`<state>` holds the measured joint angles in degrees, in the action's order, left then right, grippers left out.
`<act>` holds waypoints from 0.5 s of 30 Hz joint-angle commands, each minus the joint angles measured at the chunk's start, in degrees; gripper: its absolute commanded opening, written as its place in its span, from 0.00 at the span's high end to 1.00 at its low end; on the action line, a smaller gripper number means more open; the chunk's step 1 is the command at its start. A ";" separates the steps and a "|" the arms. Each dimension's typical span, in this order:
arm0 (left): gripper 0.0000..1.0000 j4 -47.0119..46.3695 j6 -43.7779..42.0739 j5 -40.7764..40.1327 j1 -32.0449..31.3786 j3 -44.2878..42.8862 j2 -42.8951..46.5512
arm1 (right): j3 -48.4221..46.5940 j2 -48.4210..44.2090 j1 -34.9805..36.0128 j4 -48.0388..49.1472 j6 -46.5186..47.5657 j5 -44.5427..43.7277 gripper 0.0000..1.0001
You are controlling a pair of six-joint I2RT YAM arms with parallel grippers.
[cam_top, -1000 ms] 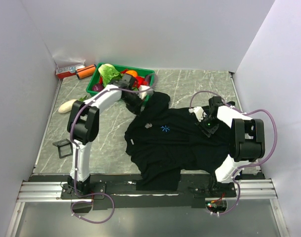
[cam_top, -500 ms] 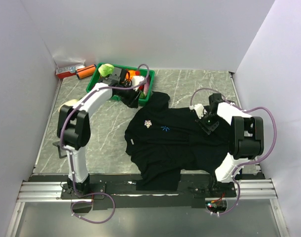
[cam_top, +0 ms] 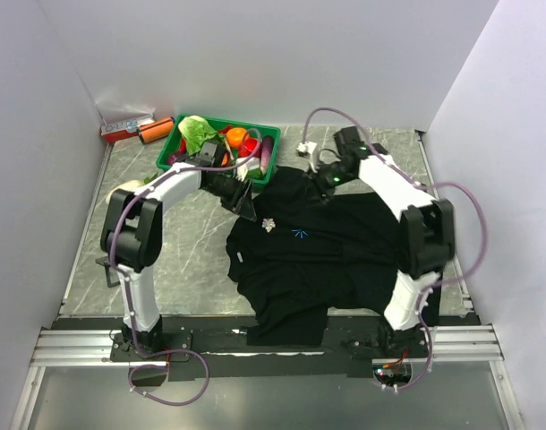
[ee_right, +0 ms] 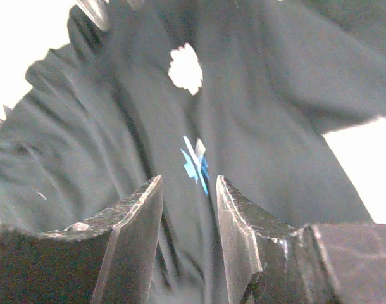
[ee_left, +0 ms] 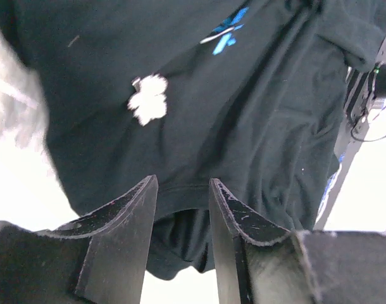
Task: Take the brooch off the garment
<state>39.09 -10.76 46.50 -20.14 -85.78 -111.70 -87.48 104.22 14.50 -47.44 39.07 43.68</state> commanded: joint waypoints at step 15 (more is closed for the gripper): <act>0.55 -5.95 8.73 4.03 5.55 1.75 -11.00 | -8.76 19.35 8.79 6.13 -17.09 11.35 0.49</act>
<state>37.69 -5.23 49.25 -15.53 -86.32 -124.22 -93.86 122.37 21.98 -43.94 24.91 55.59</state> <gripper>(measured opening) 0.445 0.503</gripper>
